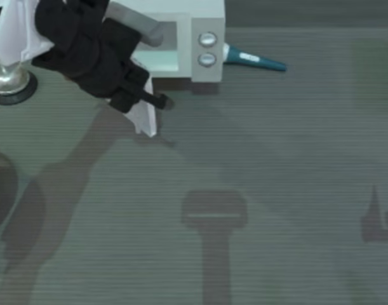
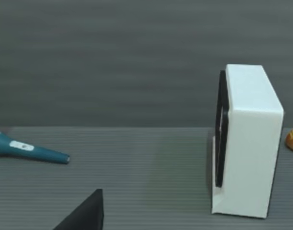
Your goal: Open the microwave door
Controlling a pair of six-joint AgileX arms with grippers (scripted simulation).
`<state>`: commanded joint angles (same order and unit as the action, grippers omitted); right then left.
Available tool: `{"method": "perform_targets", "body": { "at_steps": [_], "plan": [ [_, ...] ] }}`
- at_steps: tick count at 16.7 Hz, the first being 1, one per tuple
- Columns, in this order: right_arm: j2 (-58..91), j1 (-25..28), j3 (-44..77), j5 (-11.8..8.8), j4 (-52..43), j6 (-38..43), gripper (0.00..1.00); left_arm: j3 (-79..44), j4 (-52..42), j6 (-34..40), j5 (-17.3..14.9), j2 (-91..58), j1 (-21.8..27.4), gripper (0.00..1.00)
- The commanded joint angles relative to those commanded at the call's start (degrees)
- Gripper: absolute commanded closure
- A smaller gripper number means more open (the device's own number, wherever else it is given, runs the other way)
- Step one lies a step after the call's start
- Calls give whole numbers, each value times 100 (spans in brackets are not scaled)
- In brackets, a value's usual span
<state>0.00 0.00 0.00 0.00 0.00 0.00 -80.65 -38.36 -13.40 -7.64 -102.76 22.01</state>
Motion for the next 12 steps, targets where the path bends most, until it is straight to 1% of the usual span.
{"method": "perform_targets", "body": {
  "at_steps": [6, 9, 12],
  "plan": [
    [0, 0, 0, 0, 0, 0, 0, 0, 0, 0, 0, 0, 0, 100],
    [0, 0, 0, 0, 0, 0, 0, 32, -5, -70, -74, 11, -9, 100],
    [0, 0, 0, 0, 0, 0, 0, 143, -72, -422, -244, 95, -155, 100]
  ]
}}
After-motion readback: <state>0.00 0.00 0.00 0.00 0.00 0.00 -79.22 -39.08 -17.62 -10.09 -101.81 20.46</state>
